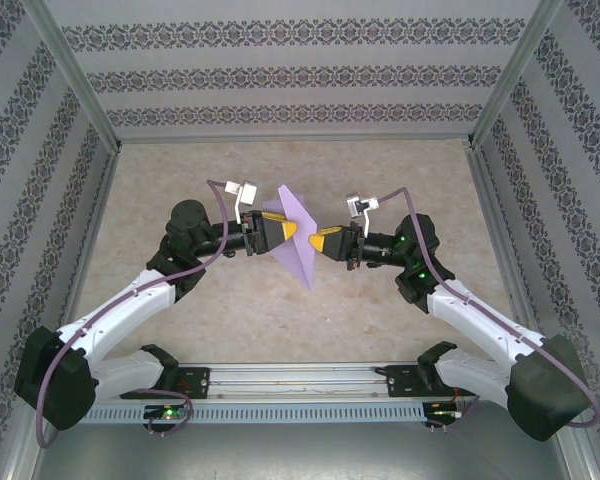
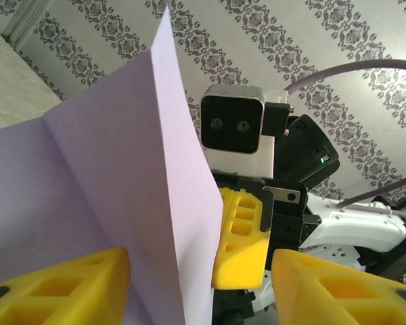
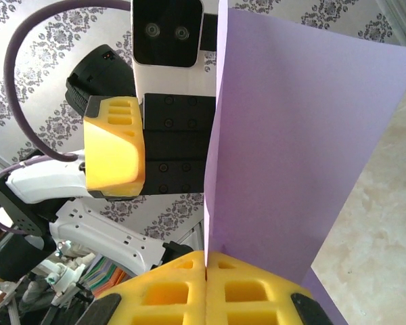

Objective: Fold a paper plane with a square sheet of paper (fold left side to right side)
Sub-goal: Turn over the paper at the center of the table.

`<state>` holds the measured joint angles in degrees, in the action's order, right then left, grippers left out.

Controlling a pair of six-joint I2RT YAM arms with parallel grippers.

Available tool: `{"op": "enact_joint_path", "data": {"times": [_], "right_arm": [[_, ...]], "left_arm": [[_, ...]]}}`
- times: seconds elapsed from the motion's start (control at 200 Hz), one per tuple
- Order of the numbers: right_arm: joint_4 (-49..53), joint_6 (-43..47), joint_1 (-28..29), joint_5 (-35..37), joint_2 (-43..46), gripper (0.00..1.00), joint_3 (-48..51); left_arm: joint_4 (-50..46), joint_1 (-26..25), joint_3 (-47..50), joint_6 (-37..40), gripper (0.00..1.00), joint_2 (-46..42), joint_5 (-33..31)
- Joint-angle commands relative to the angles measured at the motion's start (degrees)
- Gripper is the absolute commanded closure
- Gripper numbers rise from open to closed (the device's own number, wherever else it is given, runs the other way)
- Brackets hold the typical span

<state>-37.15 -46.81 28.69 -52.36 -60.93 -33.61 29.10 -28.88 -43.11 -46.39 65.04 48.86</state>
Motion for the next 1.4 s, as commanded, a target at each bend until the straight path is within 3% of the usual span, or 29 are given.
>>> {"op": "enact_joint_path", "data": {"times": [0.0,0.615,0.789,1.159,1.394], "right_arm": [[-3.3,0.0,0.8,0.2,-0.2,1.0,-1.2],[-3.3,0.1,1.0,1.1,-0.7,1.0,-1.0],[-3.2,-0.2,0.9,1.6,-0.4,0.92,-1.1],[1.9,-1.2,-4.0,3.3,8.0,0.56,1.4],[10.4,-1.9,-7.6,6.8,14.3,0.15,6.7]], "left_arm": [[-1.3,-1.1,-2.1,3.0,0.47,0.1,-1.1],[-4.1,-1.4,-1.9,4.2,0.81,-0.3,-5.4],[-3.0,-1.6,-1.5,3.4,0.9,-0.5,-6.2],[1.8,-1.8,1.1,1.9,0.93,-2.5,-8.9],[3.9,-2.4,1.5,1.4,0.94,-2.6,-9.3]]}}
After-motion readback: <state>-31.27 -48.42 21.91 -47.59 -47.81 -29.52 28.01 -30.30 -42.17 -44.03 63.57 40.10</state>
